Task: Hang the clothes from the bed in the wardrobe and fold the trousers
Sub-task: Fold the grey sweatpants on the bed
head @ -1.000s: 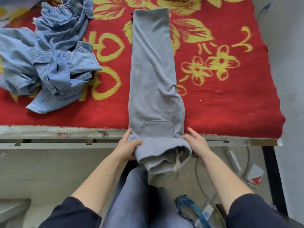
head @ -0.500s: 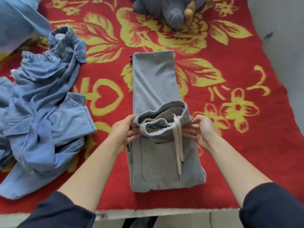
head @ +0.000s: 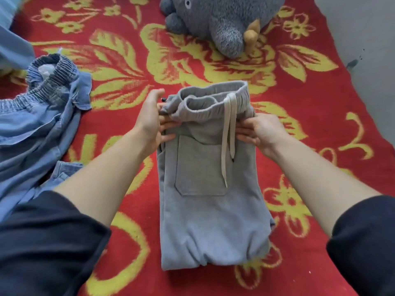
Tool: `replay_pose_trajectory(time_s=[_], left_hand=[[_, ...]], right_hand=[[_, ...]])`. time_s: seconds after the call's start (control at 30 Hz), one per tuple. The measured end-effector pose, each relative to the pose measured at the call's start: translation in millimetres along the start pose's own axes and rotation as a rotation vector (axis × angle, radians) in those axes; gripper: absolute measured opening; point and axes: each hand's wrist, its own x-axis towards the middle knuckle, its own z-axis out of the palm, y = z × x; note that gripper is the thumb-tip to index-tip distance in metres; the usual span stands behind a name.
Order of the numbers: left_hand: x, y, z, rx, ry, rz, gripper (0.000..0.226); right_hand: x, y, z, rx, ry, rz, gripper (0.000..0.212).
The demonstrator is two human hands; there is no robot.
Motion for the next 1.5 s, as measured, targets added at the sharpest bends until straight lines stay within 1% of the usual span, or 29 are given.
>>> replay_pose_trajectory(time_s=[0.03, 0.07, 0.1, 0.13, 0.17, 0.2, 0.27, 0.3, 0.33, 0.4, 0.43, 0.53, 0.63, 0.73, 0.8, 0.83, 0.93, 1.03, 1.07, 1.1, 1.17, 1.27, 1.3, 1.33, 1.43, 1.5], left_hand=[[7.0, -0.4, 2.3, -0.018, -0.015, 0.043, 0.039], [12.9, -4.8, 4.2, -0.005, -0.027, 0.093, 0.040], [17.0, -15.0, 5.2, 0.065, -0.036, 0.149, 0.046], [17.6, -31.5, 6.1, 0.197, -0.060, 0.208, 0.053], [13.9, -53.5, 6.4, 0.406, -0.091, 0.264, 0.057], [6.2, -79.4, 5.4, 0.672, -0.113, 0.304, 0.059], [-17.2, -132.1, 1.0, 1.158, -0.132, 0.340, 0.060], [-29.7, -155.6, -1.6, 1.324, -0.135, 0.339, 0.060], [-43.7, -176.1, -3.8, 1.442, -0.132, 0.341, 0.060], [-71.4, -204.4, -5.8, 1.602, -0.111, 0.377, 0.061], [-83.9, -212.4, -5.7, 1.643, -0.103, 0.401, 0.061], [-113.8, -230.2, -4.1, 1.631, -0.139, 0.474, 0.059], [-134.5, -243.6, -10.2, 1.705, -0.198, 0.505, 0.064], [-145.7, -246.4, -20.6, 1.738, -0.231, 0.529, 0.070], [-150.6, -246.2, -29.0, 1.777, -0.239, 0.612, 0.068], [-152.3, -245.7, -32.6, 1.801, -0.230, 0.651, 0.068], [-158.2, -248.5, -35.3, 1.828, -0.162, 0.701, 0.061], [-162.9, -252.5, -22.8, 1.874, -0.073, 0.682, 0.058], [-164.0, -253.0, -18.3, 1.889, -0.056, 0.673, 0.059], [-164.5, -252.9, -14.6, 1.903, -0.041, 0.662, 0.059], [-164.9, -251.7, -13.0, 1.919, -0.018, 0.666, 0.057], [-164.2, -245.1, -22.2, 1.947, -0.024, 0.700, 0.053], [-164.5, -242.9, -25.6, 1.953, -0.040, 0.712, 0.053], [-165.2, -241.0, -27.6, 1.958, -0.058, 0.714, 0.053], [-167.8, -239.8, -22.4, 1.978, -0.066, 0.676, 0.055], [-168.4, -240.8, -15.6, 2.007, -0.048, 0.636, 0.061]], right_hand=[[7.1, -1.5, 2.1, 0.003, 0.026, -0.038, 0.031], [13.2, 1.4, 3.5, -0.009, 0.044, -0.052, 0.049], [14.5, 7.6, 4.8, -0.056, 0.054, -0.058, 0.065], [11.4, 17.6, 5.2, -0.163, 0.049, -0.082, 0.074], [4.7, 31.1, 5.0, -0.329, 0.030, -0.126, 0.078], [-4.5, 48.2, 3.1, -0.540, -0.004, -0.182, 0.077], [-26.7, 86.8, -6.5, -0.975, -0.138, -0.300, 0.076], [-37.9, 105.8, -13.4, -1.165, -0.220, -0.335, 0.077], [-48.1, 124.4, -21.0, -1.318, -0.290, -0.359, 0.079], [-68.5, 154.9, -36.3, -1.491, -0.349, -0.369, 0.081], [-78.1, 166.3, -43.2, -1.526, -0.343, -0.370, 0.079], [-102.1, 186.1, -57.1, -1.622, -0.324, -0.403, 0.072], [-119.7, 186.0, -58.7, -1.668, -0.321, -0.517, 0.069], [-134.6, 188.9, -61.9, -1.694, -0.420, -0.674, 0.071], [-142.9, 196.6, -72.4, -1.728, -0.500, -0.763, 0.078], [-146.5, 199.7, -77.7, -1.748, -0.510, -0.782, 0.083], [-154.5, 203.4, -85.3, -1.791, -0.424, -0.731, 0.090], [-157.2, 207.0, -76.1, -1.795, -0.325, -0.742, 0.091], [-158.1, 208.3, -70.2, -1.810, -0.312, -0.723, 0.089], [-158.3, 210.3, -64.4, -1.829, -0.283, -0.736, 0.081], [-155.8, 212.4, -58.6, -1.859, -0.214, -0.829, 0.050], [-148.4, 210.3, -67.2, -1.861, -0.184, -0.917, 0.051], [-146.5, 211.2, -70.9, -1.869, -0.182, -0.969, 0.051], [-146.5, 210.1, -73.6, -1.878, -0.191, -0.979, 0.050], [-147.9, 208.7, -67.9, -1.898, -0.219, -0.942, 0.051], [-149.8, 207.7, -60.9, -1.904, -0.225, -0.895, 0.052]])
